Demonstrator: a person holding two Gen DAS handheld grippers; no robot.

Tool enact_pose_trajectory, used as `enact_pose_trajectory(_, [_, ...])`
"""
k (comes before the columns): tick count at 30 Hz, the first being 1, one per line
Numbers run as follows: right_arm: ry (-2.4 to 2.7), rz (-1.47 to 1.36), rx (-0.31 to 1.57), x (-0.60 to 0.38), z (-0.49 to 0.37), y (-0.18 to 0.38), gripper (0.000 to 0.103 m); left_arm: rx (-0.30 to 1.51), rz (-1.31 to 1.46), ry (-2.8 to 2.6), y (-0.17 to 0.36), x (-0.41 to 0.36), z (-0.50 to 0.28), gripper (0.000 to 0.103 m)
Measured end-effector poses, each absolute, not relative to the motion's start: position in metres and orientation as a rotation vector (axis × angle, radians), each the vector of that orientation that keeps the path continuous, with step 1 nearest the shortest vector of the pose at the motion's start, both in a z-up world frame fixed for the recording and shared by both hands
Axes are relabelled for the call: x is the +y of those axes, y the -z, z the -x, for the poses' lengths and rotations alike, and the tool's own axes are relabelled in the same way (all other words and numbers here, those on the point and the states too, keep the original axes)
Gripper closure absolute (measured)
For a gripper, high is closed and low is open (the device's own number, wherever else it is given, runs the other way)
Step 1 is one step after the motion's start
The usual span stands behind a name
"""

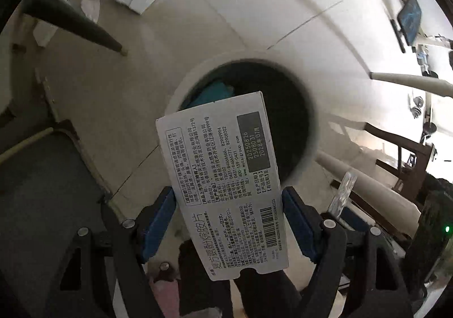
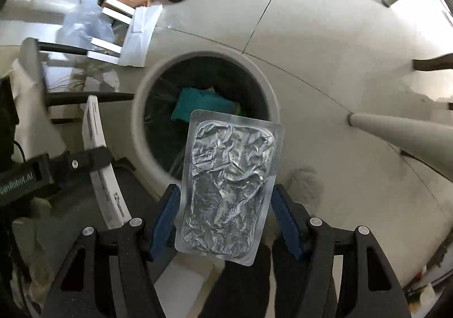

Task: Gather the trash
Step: 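Carry leaflet and foil pack over the bin and release both inside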

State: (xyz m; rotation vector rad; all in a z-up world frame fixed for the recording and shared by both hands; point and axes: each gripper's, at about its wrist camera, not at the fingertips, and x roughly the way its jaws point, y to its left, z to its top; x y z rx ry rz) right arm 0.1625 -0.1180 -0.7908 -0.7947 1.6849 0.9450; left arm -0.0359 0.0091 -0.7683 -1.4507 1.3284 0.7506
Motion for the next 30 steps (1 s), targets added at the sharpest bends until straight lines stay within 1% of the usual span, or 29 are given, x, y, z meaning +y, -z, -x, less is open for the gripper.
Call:
enact_pose_trajectory(1, [-0.955, 0.783, 1.696, -0.11, -0.161, 0.808, 0.034, 1.326, 1.46, -0.75, 0.778, 0.01, 0.039, 0.008])
enact_pose_trajectory(2, [-0.969, 0.776, 1.712, -0.105, -0.16, 0.821, 0.032, 1.332, 1.459, -0.759, 0.784, 0.01, 0.041, 0.0])
enact_pose_trajectory(3, [-0.98, 0.782, 1.722, -0.102, -0.158, 0.83, 0.018, 1.334, 1.445, -0.775, 0.788, 0.009, 0.044, 0.0])
enact_pose_trajectory(4, [-0.99, 0.794, 1.718, -0.101, -0.157, 0.837, 0.0, 1.337, 1.429, -0.79, 0.788, 0.008, 0.046, 0.0])
enact_pose_trajectory(8, [-1.006, 0.881, 1.634, -0.095, -0.147, 0.84, 0.0, 1.355, 1.334, -0.888, 0.779, -0.001, 0.054, 0.0])
enact_pose_trajectory(11, [-0.967, 0.949, 1.553, -0.099, -0.143, 0.825, 0.0, 1.41, 1.21, -0.974, 0.759, -0.015, 0.056, 0.0])
enact_pose_trajectory(16, [-0.895, 1.013, 1.437, -0.107, -0.137, 0.793, 0.0, 1.421, 1.138, -1.034, 0.717, -0.033, 0.06, 0.0])
enact_pose_trajectory(26, [-0.893, 0.99, 1.406, -0.125, -0.139, 0.704, 0.0, 1.402, 1.074, -1.076, 0.622, -0.044, 0.064, 0.0])
enact_pose_trajectory(30, [-0.903, 0.98, 1.393, -0.133, -0.138, 0.659, 0.0, 1.392, 1.061, -1.081, 0.589, -0.052, 0.068, 0.0])
